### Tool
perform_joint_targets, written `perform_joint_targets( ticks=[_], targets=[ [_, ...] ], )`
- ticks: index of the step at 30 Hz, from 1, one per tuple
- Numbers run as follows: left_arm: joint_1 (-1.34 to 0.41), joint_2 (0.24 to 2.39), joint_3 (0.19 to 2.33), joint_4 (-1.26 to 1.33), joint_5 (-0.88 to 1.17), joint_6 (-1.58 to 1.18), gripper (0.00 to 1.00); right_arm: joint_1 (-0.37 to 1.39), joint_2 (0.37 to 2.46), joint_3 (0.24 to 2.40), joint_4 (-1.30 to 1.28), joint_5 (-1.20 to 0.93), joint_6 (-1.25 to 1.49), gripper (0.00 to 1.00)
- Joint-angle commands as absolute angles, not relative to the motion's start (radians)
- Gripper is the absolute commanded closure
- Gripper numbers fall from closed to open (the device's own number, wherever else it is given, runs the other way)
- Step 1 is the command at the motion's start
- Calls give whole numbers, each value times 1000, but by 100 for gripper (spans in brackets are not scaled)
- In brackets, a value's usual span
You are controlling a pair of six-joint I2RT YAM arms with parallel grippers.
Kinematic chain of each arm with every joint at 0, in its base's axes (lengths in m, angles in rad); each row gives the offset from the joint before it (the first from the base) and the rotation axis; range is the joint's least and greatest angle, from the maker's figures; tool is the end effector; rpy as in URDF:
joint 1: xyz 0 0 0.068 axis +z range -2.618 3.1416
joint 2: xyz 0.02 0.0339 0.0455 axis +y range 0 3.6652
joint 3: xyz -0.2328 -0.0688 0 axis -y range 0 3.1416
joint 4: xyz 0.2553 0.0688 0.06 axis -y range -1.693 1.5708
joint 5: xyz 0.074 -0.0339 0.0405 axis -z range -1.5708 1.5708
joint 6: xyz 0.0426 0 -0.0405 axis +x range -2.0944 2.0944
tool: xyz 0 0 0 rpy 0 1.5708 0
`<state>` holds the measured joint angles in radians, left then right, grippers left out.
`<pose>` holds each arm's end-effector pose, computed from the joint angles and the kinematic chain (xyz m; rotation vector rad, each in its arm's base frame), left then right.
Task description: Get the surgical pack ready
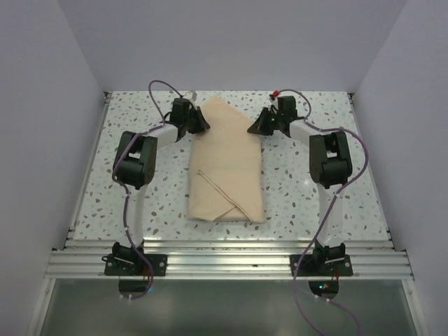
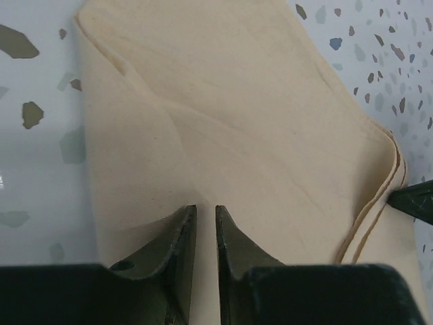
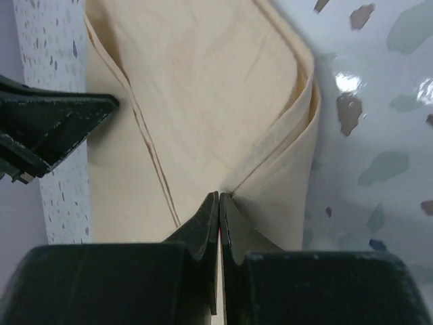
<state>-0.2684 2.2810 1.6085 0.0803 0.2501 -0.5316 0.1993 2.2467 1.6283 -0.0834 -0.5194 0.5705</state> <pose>0.4837 -0.1440 0.1136 -0.1446 2.2296 -0.7204 0.4793 0.1184 0.1244 0.1482 2.3523 0.9836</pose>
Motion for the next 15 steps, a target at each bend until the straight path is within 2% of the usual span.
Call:
perform_joint_targets(
  ticks=[1,4,8,15],
  targets=[
    [-207,2301,1644,130,259,-564,79,167,2315,1683,26,-571,638,100],
    [-192,2298,1592,189,279,-604,82,153,2368,1690,37,-543,660,100],
    [-192,2309,1630,111,247,-611,82,150,2421,1736,-35,-517,647,100],
    [-192,2301,1680,32,210,-606,81,150,2376,1723,-26,-505,629,100]
  ],
)
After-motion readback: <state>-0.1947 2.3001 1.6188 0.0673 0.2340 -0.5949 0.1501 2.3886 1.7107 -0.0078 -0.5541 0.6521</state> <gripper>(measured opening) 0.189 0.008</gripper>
